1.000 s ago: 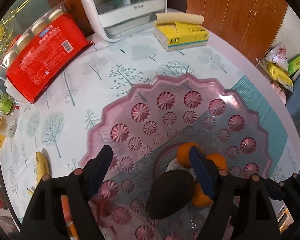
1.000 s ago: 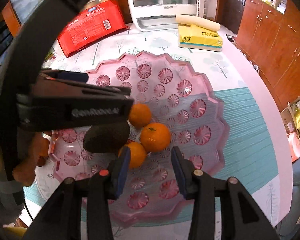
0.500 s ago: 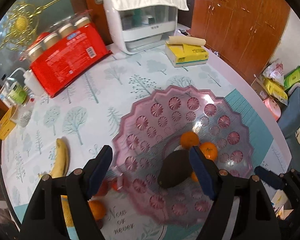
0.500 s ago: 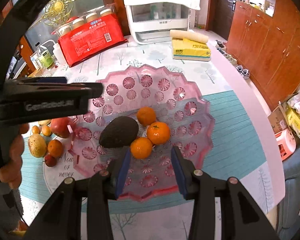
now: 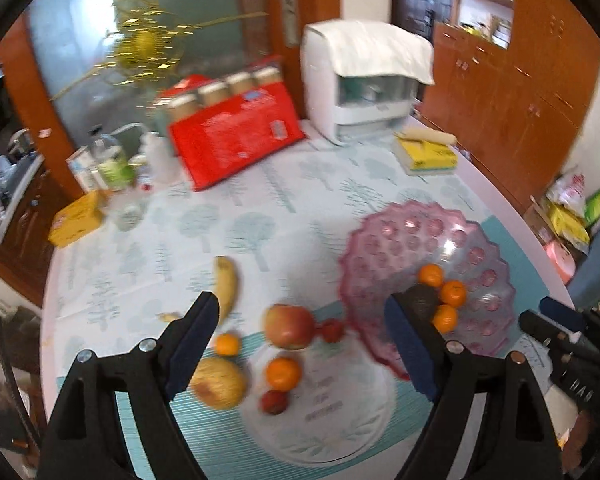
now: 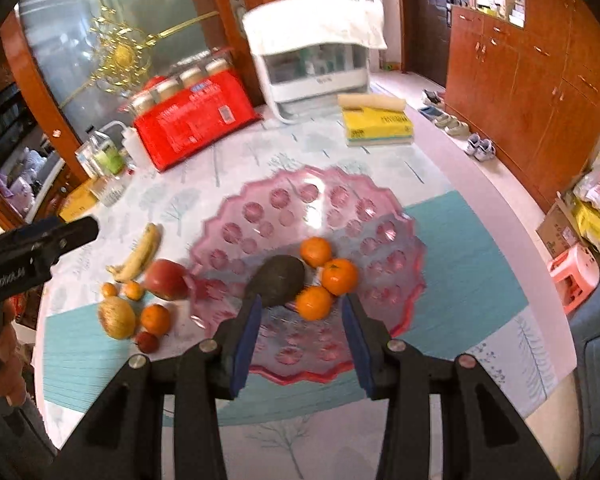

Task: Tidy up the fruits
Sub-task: 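Grasp the speckled pear with the left tool while the right tool grasps the red apple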

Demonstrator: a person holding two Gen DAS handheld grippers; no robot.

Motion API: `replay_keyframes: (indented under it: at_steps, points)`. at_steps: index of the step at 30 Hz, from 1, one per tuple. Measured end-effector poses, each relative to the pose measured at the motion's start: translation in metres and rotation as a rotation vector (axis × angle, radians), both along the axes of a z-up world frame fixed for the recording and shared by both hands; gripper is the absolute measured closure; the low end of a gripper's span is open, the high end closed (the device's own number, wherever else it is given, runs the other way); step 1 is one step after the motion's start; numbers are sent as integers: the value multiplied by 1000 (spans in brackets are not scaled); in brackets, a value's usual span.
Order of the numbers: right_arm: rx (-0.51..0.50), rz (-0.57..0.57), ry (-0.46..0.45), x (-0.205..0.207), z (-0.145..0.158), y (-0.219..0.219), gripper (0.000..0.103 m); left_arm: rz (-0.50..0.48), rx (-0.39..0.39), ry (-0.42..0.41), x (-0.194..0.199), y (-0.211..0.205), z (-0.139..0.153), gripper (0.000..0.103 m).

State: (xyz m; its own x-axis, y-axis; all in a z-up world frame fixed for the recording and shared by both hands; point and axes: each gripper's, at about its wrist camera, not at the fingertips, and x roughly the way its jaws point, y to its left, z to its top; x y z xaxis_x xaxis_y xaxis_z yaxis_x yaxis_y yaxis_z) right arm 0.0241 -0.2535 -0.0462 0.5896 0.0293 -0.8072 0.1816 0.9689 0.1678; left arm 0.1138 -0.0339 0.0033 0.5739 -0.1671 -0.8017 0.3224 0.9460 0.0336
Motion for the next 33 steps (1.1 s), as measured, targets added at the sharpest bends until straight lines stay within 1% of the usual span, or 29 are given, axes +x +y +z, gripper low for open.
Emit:
replay_keyframes:
  at_steps: [4, 8, 11, 15, 19, 24, 31, 33]
  points:
    - [-15, 51, -34, 5, 15, 27, 61, 70, 4, -22, -6, 43, 9, 19]
    - [-26, 119, -57, 12, 23, 61, 61, 130, 3, -21, -11, 83, 9, 19]
    - [-34, 173, -55, 18, 22, 89, 61, 165, 6, -12, -14, 110, 5, 19]
    - [-38, 236, -28, 26, 11, 123, 61, 188, 18, 14, -16, 137, -8, 19]
    - [-33, 275, 9, 32, -9, 150, 61, 180, 32, 75, -14, 156, -34, 19]
    - [-25, 300, 63, 38, -43, 177, 61, 123, 56, 159, -11, 160, -76, 19]
    - [59, 322, 151, 43, -103, 201, 60, 30, 25, 272, 6, 150, -131, 19]
    - [123, 321, 188, 46, -123, 204, 60, 14, 3, 308, 15, 147, -147, 19]
